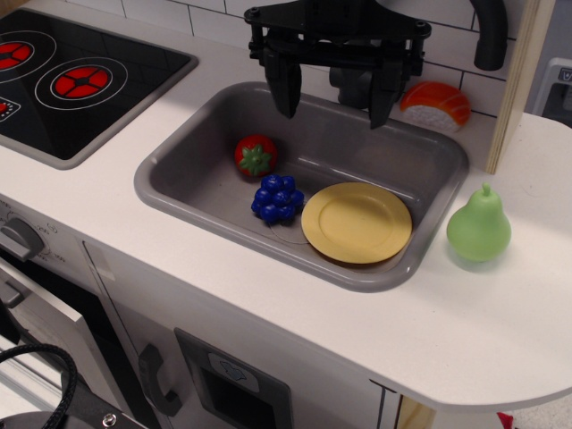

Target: Put blueberries on plate sink

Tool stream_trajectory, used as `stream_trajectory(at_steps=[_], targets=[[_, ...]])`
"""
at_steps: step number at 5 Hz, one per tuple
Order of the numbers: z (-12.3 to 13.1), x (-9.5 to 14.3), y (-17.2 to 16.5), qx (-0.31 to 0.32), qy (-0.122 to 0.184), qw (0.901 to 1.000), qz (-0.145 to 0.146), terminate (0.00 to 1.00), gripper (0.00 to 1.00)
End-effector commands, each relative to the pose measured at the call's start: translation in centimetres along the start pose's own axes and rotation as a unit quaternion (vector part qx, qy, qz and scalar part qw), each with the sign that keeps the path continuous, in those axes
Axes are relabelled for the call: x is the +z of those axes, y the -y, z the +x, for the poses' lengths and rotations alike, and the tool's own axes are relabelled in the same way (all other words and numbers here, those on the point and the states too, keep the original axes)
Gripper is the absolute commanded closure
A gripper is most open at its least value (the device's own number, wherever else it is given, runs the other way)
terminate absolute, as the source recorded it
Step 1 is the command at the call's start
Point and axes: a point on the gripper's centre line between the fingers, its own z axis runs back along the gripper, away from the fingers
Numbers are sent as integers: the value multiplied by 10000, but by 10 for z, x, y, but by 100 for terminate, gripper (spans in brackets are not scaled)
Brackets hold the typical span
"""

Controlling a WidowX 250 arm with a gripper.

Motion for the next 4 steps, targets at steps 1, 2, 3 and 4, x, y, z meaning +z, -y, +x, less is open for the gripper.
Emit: stream_trajectory(at_steps=[1, 2, 3, 4], targets=[[0, 0, 0, 0, 0, 10000, 0, 0, 0], [9, -14, -15, 338, 217, 9990, 205, 0, 0], [17, -24, -28, 546, 297, 9973, 397, 0, 0], [31, -41, -44, 722, 387, 9950, 575, 0, 0]])
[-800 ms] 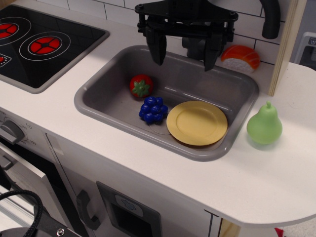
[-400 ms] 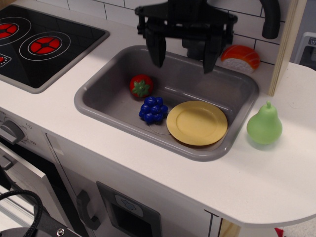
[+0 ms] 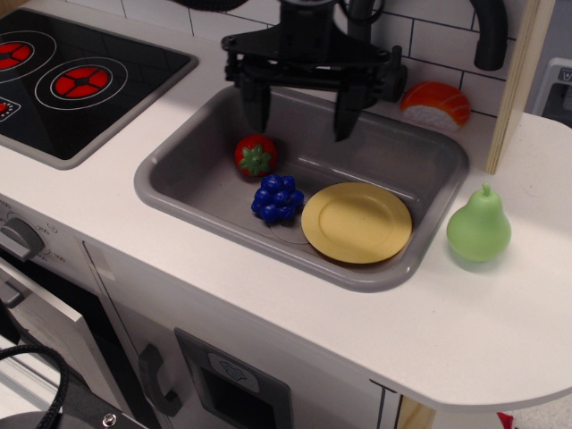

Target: Put blueberries on plate sink

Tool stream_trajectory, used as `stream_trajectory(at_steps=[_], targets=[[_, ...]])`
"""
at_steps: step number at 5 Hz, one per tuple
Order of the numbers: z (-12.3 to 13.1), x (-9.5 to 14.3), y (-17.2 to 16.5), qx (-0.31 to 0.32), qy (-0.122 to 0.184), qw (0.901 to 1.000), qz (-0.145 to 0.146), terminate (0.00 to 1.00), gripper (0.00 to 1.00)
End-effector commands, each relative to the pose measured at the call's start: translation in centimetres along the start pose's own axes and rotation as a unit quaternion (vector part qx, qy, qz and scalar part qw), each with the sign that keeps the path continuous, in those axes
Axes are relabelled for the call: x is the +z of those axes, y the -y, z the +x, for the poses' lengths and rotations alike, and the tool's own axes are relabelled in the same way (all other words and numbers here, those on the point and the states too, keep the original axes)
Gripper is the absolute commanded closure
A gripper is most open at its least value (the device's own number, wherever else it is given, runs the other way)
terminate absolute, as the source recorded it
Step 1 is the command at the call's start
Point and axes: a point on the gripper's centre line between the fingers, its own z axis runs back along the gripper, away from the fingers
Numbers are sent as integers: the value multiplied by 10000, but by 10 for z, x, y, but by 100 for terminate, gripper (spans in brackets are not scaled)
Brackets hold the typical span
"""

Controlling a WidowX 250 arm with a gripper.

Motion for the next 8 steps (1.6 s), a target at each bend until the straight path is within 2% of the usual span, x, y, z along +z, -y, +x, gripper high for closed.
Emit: stream_trajectory(at_steps=[1, 2, 3, 4, 6, 7, 8], targets=[[33, -28, -20, 270, 240, 9990, 251, 0, 0], [35, -50, -23, 261, -85, 9994, 213, 0, 0], [26, -63, -20, 333, -212, 9992, 53, 0, 0], [25, -76, -18, 314, -104, 9991, 266, 0, 0], [27, -98, -19, 339, 103, 9990, 268, 0, 0], [23, -102, -16, 400, 68, 9990, 160, 0, 0], [19, -111, -15, 415, 56, 9987, 294, 0, 0]])
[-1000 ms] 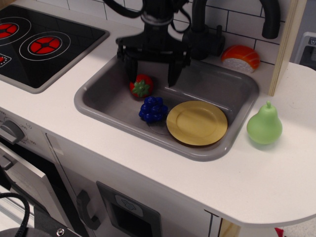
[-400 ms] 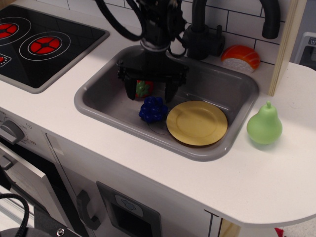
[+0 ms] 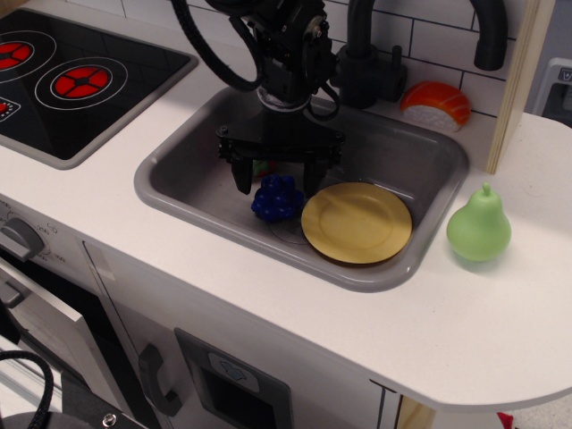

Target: Put blueberries on plate sink

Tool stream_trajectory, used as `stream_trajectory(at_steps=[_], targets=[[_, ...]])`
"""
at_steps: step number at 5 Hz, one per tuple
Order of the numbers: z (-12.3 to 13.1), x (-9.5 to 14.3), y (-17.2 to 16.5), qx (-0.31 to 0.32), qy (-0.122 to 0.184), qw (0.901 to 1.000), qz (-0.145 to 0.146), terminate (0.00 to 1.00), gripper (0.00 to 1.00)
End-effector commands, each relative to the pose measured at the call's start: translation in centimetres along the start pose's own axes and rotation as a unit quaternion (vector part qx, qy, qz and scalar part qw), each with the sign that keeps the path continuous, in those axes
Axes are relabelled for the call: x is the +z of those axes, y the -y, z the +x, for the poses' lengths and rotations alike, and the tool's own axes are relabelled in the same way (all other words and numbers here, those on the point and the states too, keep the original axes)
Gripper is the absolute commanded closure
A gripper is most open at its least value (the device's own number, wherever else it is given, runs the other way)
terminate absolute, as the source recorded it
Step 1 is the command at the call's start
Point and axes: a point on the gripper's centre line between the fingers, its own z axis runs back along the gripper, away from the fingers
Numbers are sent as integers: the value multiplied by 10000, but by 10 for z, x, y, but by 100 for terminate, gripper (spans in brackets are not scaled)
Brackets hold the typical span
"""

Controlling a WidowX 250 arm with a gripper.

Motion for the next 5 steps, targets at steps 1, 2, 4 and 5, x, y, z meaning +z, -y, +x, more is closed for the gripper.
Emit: stream_trajectory(at_steps=[1, 2, 4, 5], targets=[[1, -7, -2, 98, 106, 9999, 95, 0, 0], [1, -11, -4, 87, 162, 9998, 121, 0, 0], [5, 7, -14, 273, 178, 9989, 333, 0, 100], [8, 30, -21, 430, 288, 9977, 438, 0, 100]])
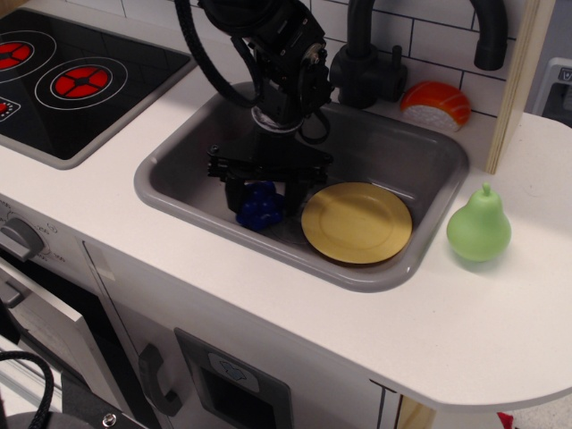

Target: Put blueberries on plate sink

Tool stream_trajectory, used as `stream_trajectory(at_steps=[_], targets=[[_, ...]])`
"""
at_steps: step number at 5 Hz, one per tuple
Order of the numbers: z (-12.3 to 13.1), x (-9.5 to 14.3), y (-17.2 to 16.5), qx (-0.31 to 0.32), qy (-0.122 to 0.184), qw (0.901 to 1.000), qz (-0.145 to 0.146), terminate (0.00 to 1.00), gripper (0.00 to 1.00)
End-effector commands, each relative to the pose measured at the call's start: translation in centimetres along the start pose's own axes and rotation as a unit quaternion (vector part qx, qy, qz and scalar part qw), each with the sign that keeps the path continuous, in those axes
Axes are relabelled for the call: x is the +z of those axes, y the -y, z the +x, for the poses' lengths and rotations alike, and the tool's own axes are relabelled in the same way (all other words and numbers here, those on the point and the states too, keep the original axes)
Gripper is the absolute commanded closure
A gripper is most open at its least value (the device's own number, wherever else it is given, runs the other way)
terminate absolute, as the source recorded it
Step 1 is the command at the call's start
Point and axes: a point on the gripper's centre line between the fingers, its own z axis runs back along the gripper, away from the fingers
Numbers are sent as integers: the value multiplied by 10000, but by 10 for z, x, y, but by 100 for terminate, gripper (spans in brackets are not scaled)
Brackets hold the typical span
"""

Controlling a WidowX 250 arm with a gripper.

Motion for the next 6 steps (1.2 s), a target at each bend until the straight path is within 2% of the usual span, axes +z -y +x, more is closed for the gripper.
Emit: stream_trajectory(at_steps=[1, 2, 3, 4, 6], targets=[[20, 72, 1, 428, 632, 9966, -326, 0, 100], [13, 81, 14, 347, 628, 9962, -494, 0, 100], [4, 77, 39, 349, 435, 9965, -616, 0, 100], [-2, 68, 60, 358, 135, 9976, -572, 0, 100], [-10, 48, 74, 268, 162, 9986, -427, 0, 100]])
